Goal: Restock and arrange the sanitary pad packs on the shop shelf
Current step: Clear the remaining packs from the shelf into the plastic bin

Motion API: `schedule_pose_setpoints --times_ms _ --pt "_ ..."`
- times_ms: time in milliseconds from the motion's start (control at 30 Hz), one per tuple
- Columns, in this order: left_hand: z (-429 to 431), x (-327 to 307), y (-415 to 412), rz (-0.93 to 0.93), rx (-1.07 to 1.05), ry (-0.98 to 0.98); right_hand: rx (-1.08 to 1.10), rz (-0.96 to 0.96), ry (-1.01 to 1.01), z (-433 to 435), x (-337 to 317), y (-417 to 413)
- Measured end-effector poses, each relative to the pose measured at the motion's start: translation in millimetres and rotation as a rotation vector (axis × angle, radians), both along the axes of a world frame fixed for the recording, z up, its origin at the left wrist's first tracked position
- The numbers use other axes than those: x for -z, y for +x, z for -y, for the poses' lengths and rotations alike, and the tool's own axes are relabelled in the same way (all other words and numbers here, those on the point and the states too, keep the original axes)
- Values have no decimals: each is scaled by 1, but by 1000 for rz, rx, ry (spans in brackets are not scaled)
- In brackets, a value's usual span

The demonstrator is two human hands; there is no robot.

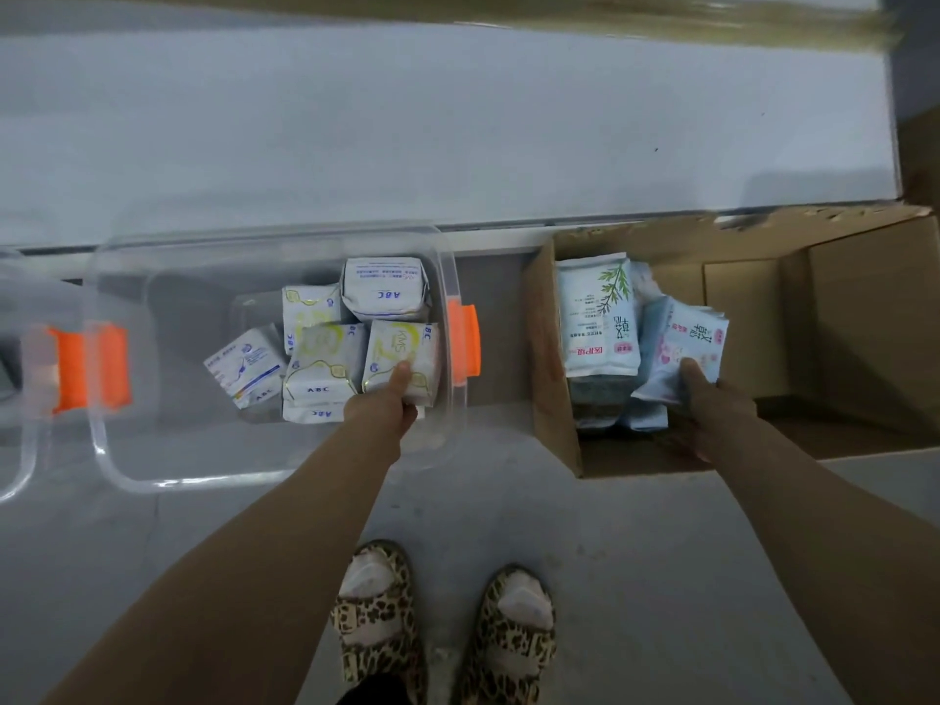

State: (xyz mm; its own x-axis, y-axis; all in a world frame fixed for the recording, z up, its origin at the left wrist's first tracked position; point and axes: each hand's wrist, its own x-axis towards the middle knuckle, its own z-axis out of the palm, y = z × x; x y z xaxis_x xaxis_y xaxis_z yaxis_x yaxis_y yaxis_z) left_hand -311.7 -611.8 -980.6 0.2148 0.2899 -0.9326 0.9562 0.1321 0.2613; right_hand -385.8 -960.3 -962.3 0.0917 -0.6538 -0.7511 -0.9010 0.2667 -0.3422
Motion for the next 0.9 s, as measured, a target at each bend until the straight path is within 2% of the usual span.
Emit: schedule_pose_setpoints --times_ms 133,300,433,567,767,900 --pt "2 -8 -1 11 133 71 25 -20 15 -2 -1 -1" --pt "-4 -27 -3 -13 160 129 62 18 15 -5 -23 -2" --pt "-20 -61 2 41 241 207 -67 27 0 -15 -62 0" --pt "-28 -126 17 151 356 244 -165 27 7 -34 -119 13" --pt "-27 -252 44 361 389 190 -384 94 -24 -70 -227 41" --pt "-30 -338 55 468 369 136 -522 185 -61 -101 -323 65"
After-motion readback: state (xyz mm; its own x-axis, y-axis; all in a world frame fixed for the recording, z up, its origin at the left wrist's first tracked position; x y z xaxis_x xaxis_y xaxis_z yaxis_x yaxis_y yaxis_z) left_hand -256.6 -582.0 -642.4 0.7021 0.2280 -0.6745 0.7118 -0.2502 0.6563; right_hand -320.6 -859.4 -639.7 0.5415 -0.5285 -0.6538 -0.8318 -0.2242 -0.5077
